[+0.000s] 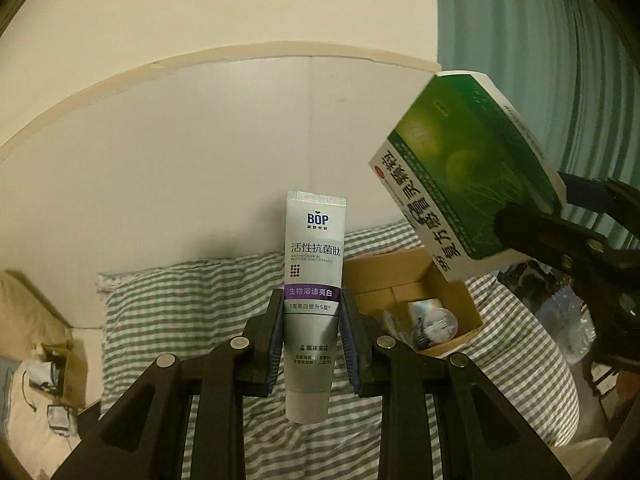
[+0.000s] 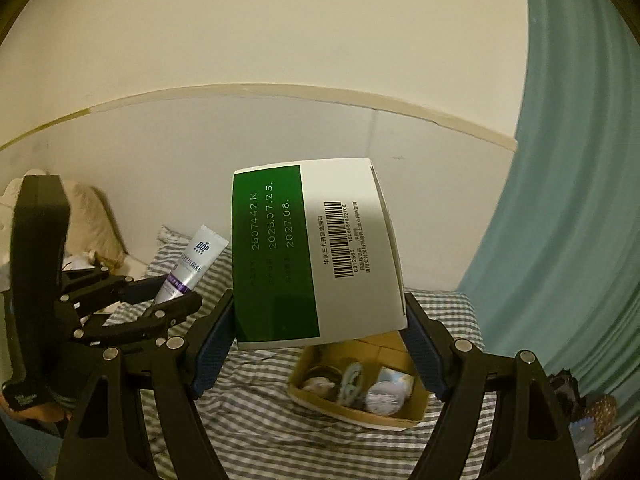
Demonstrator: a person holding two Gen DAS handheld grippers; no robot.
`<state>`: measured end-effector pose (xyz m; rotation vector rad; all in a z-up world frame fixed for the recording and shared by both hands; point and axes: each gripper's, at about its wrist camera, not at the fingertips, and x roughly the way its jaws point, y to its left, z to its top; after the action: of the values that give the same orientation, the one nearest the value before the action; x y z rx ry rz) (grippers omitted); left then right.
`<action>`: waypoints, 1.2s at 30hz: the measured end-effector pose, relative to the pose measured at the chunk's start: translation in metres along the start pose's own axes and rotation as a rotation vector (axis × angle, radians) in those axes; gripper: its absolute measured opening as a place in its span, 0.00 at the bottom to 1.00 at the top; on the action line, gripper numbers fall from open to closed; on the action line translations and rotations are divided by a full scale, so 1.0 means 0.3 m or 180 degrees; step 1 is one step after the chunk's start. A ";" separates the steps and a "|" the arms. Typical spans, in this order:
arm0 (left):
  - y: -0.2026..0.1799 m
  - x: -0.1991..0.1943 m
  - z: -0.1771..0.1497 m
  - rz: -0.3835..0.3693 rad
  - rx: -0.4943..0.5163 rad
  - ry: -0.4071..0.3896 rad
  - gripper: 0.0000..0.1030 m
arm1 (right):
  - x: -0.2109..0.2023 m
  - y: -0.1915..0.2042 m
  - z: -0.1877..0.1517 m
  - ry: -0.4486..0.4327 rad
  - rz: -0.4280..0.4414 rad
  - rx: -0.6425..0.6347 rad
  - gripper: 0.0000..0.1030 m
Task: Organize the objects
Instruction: 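Carry the green box with the right tool while the left tool carries the toothpaste over the box, then release the green box with the right tool while the left tool releases the toothpaste into the box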
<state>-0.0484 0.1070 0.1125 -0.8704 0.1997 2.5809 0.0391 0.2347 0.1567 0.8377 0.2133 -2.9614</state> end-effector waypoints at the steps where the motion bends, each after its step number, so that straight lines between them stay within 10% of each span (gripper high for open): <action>1: -0.014 0.029 0.007 -0.0008 0.0019 0.0018 0.26 | 0.021 -0.022 0.002 0.0018 -0.0032 0.0001 0.75; 19: -0.258 0.553 -0.009 -0.0160 0.0168 0.0571 0.26 | 0.509 -0.366 -0.117 0.0675 -0.0057 0.0327 0.75; 36: -0.341 0.804 -0.147 -0.0256 0.0204 0.0991 0.26 | 0.739 -0.431 -0.313 0.1223 -0.0014 0.0395 0.76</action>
<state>-0.1554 0.2685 -0.0693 -1.2267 0.3267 2.3410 -0.1130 0.3728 -0.0235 1.4197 0.0459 -2.8117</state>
